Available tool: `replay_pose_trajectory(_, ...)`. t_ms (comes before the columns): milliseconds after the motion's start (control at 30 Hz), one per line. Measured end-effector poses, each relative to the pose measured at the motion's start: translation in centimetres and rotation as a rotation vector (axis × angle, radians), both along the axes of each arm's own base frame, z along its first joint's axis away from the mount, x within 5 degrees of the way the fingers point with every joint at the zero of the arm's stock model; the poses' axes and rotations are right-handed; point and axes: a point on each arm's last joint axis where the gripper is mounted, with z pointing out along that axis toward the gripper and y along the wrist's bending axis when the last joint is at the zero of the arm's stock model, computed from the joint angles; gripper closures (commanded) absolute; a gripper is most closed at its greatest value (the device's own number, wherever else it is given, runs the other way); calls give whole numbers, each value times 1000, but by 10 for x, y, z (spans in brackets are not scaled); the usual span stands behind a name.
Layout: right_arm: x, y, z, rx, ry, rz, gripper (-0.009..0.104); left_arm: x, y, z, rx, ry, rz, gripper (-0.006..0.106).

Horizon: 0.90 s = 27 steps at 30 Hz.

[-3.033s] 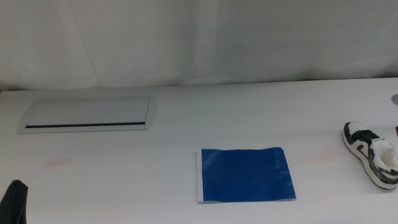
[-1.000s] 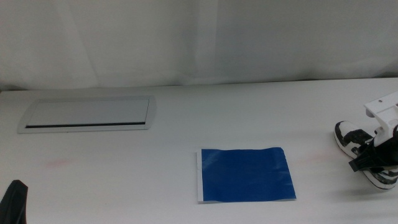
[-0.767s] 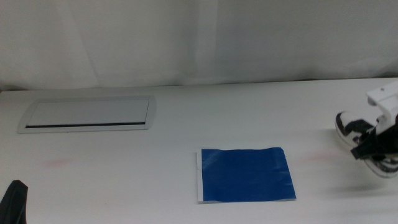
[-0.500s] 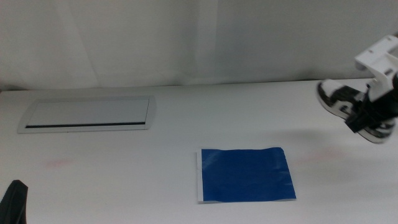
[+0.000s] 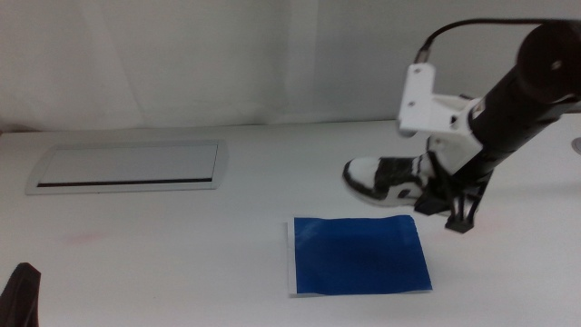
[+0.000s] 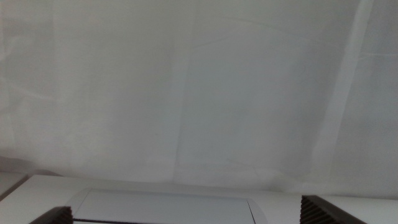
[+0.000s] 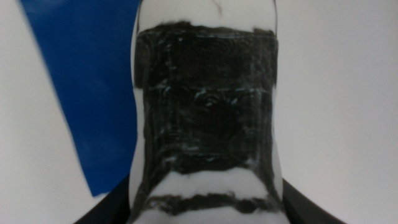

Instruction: Use one arm to grab the shoe from the table and place it on the mat.

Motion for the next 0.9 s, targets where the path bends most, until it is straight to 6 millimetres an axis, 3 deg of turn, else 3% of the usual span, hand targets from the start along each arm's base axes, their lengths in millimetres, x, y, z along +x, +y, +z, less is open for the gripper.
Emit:
replay_pose_trajectory(367,-11,45,-47,-75,103,196,98,0,0,0,0,0,0,10)
replay_pose_trajectory(900,2,54,-81,-81,103,196,98,0,0,0,0,0,0,10)
